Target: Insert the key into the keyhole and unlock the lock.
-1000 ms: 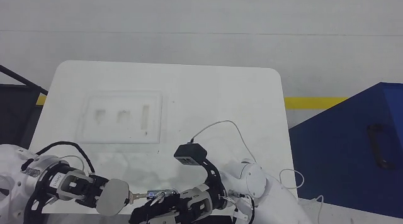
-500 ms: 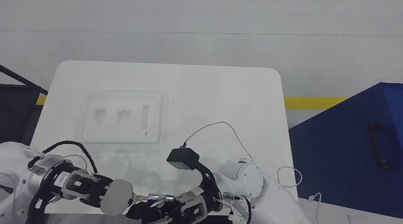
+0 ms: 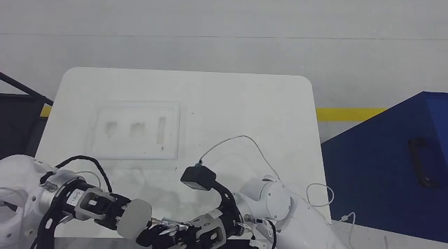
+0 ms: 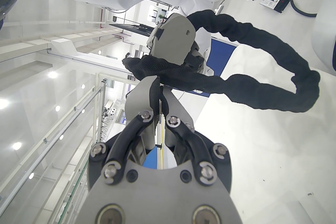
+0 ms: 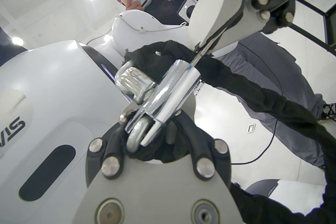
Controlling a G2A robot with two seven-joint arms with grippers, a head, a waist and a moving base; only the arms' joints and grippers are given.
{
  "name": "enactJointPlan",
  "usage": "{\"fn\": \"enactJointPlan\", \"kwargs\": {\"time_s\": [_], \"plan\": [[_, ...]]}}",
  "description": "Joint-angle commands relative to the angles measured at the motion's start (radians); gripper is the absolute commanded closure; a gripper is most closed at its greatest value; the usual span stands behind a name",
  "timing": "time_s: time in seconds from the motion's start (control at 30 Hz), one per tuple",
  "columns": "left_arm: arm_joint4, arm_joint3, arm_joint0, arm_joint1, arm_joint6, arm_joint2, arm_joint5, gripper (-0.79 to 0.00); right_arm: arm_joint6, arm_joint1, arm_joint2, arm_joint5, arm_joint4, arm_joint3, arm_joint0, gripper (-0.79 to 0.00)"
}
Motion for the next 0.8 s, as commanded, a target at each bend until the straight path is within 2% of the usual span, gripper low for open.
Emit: {"fn": "enactJointPlan", "kwargs": {"time_s": [0.0,0.03,0.07,0.1,0.33,0.53,0.77], "plan": [[-0.007,0.002,-0.001,0.001,0.000,-0.003,0.000,-0.074,0.001,0.000,0.002,-0.002,0.002,0.001,0.000,0.000],[-0.008,0.003,-0.001,0.002,0.000,-0.005,0.001,-0.283,0.001,0.000,0.002,-0.003,0.003,0.002,0.000,0.000],[-0.010,0.004,0.000,0.002,0.000,-0.006,0.002,-0.628,0.001,0.000,0.002,-0.004,0.004,0.002,0.000,0.000],[-0.017,0.007,0.001,0.003,0.000,-0.008,0.003,-0.785,0.002,-0.001,0.002,-0.004,0.005,0.003,0.000,0.000],[-0.055,0.038,0.005,0.004,0.000,-0.045,0.008,-0.785,0.003,-0.001,0.011,-0.014,0.004,0.005,0.004,0.000],[-0.128,0.087,0.035,0.003,0.000,-0.100,-0.003,-0.785,0.003,0.004,0.036,-0.020,0.029,-0.001,-0.009,0.000],[-0.128,0.087,0.035,0.003,0.000,-0.100,-0.003,-0.785,-0.024,0.005,0.038,-0.004,0.007,-0.005,-0.017,0.000]]}}
